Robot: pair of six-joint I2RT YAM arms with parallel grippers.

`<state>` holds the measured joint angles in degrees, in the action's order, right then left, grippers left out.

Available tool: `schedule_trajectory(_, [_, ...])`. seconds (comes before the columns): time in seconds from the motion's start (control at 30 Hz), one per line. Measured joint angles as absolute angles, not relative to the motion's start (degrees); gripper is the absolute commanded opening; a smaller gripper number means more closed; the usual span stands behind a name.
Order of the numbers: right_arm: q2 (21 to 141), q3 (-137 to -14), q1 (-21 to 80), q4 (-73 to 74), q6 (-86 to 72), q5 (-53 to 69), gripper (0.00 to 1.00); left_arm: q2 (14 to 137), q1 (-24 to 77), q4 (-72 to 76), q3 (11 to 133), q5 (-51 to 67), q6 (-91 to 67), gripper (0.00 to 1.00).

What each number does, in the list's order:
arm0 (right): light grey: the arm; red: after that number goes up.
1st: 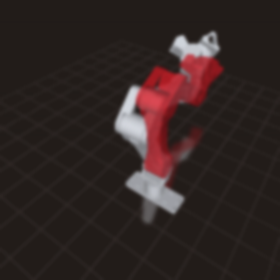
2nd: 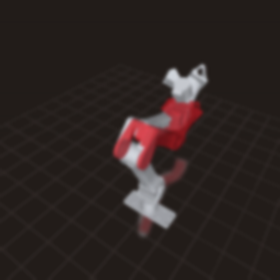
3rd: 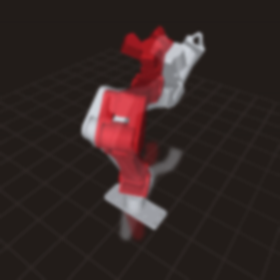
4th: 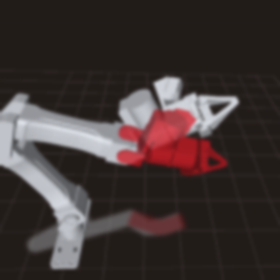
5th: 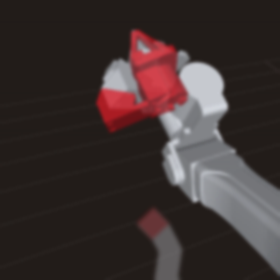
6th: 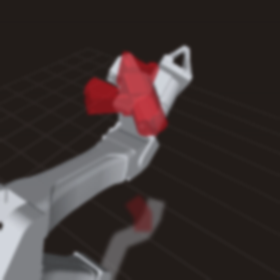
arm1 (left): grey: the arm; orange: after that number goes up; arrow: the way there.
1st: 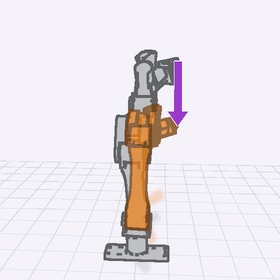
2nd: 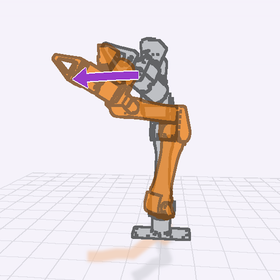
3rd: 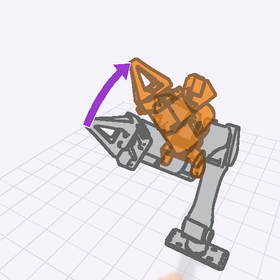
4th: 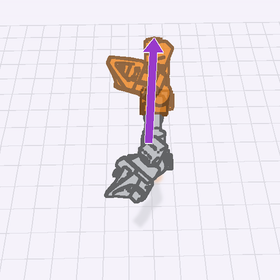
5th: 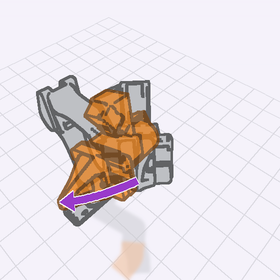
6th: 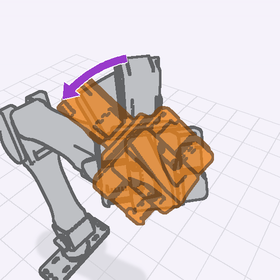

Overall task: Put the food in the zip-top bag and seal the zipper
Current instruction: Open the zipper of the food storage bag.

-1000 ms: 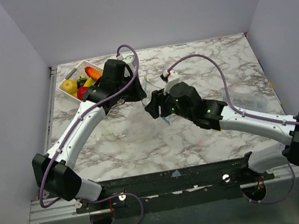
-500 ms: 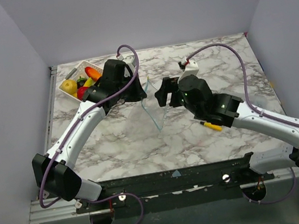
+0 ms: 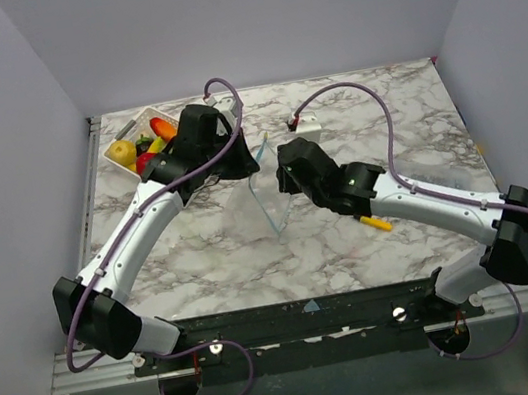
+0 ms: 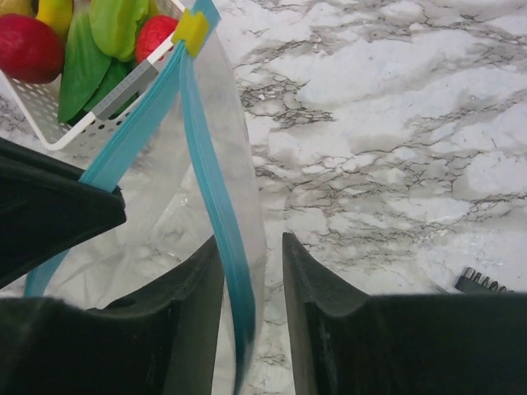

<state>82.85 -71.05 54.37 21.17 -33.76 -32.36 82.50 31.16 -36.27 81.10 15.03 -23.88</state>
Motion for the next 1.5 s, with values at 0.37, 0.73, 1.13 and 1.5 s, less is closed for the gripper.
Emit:
schedule_trajectory(0.37, [85.3,-74.63,54.39,27.31,-34.22,-44.42,0.01,76.23,30.26,-35.48,79.72,13.67,-24.34,0.0])
schedule_trajectory(0.73, [83.33,-74.35,54.39,28.56,-29.87,-49.04,0.01,75.94,28.62,-32.95,78.19,18.15,-25.39,0.4])
schedule_trajectory(1.13, [78.3,-72.47,54.22,27.94,-21.61,-54.17,0.01,76.05,28.6,-29.91,75.81,24.29,-24.67,0.65])
schedule_trajectory(1.5, [76.16,-72.14,52.64,19.92,-1.15,-64.2,0.01,73.06,24.53,-28.42,74.22,24.03,-24.67,0.76])
